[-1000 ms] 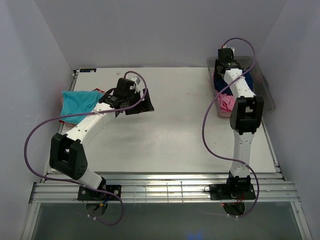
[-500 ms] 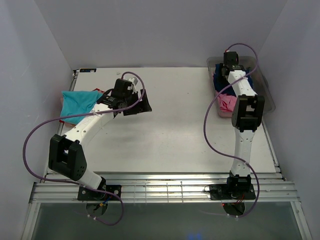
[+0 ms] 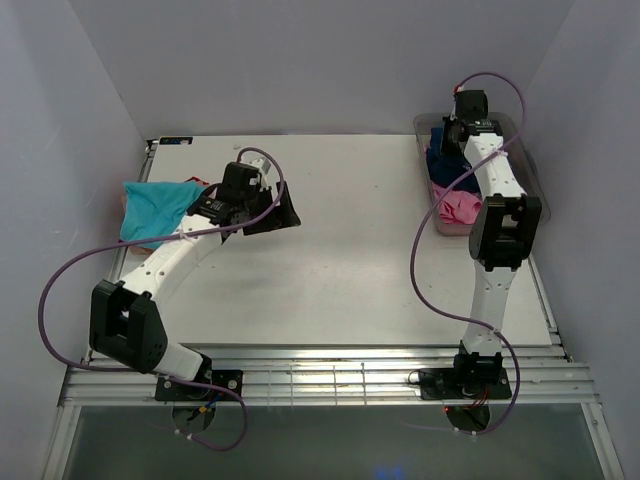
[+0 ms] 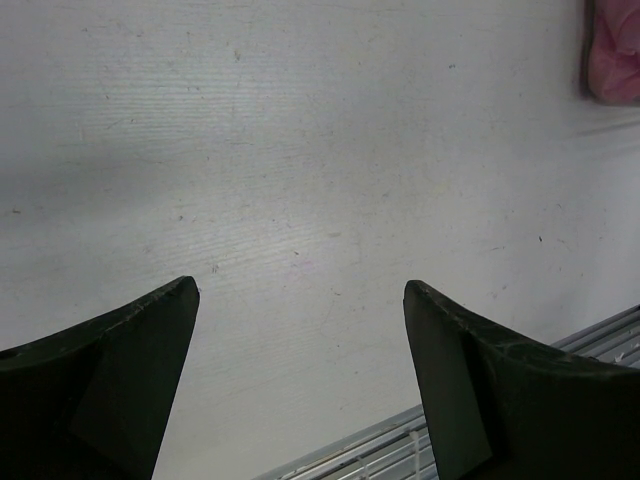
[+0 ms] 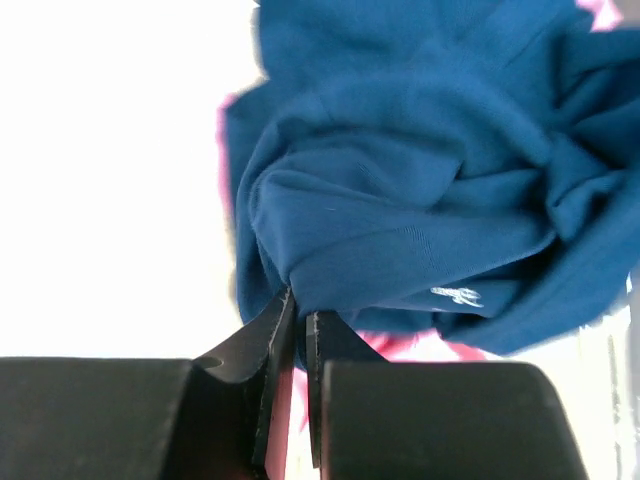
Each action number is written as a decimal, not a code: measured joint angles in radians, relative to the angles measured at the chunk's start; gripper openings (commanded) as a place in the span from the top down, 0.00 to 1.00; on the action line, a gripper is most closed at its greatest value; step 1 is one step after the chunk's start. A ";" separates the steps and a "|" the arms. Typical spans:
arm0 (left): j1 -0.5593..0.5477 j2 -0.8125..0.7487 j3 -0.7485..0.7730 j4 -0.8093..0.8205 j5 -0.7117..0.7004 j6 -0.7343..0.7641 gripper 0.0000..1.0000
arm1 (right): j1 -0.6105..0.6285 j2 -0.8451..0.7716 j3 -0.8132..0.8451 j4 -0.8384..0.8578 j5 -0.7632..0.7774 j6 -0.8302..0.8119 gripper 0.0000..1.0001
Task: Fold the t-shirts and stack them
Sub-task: Grab the tshirt from the pile, then move the tshirt to the center of the board
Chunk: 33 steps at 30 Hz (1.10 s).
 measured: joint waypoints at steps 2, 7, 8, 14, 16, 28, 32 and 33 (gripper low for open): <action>0.000 -0.011 -0.016 0.010 0.001 -0.003 0.06 | 0.014 -0.072 0.000 -0.028 -0.019 0.000 0.92; 0.001 -0.021 -0.036 0.026 0.018 -0.011 0.07 | 0.128 -0.298 0.034 -0.074 -0.063 0.004 0.92; 0.001 -0.021 -0.036 0.028 0.020 -0.012 0.07 | 0.163 -0.333 0.063 -0.079 -0.078 0.007 0.92; 0.001 -0.036 -0.061 0.054 0.038 -0.027 0.08 | 0.327 -0.475 0.214 -0.054 -0.282 0.106 0.92; 0.001 -0.053 -0.079 0.056 0.040 -0.036 0.08 | 0.328 -0.515 0.214 -0.032 -0.358 0.157 0.92; 0.001 -0.197 -0.154 0.064 -0.006 -0.076 0.12 | 0.310 -0.769 -0.338 0.088 -0.486 0.304 0.87; 0.001 -0.267 -0.194 0.066 -0.064 -0.088 0.18 | 0.316 -0.850 -0.773 0.101 -0.394 0.300 0.61; 0.001 -0.286 -0.205 0.068 -0.085 -0.090 0.19 | 0.320 -0.855 -0.875 0.097 -0.360 0.300 0.57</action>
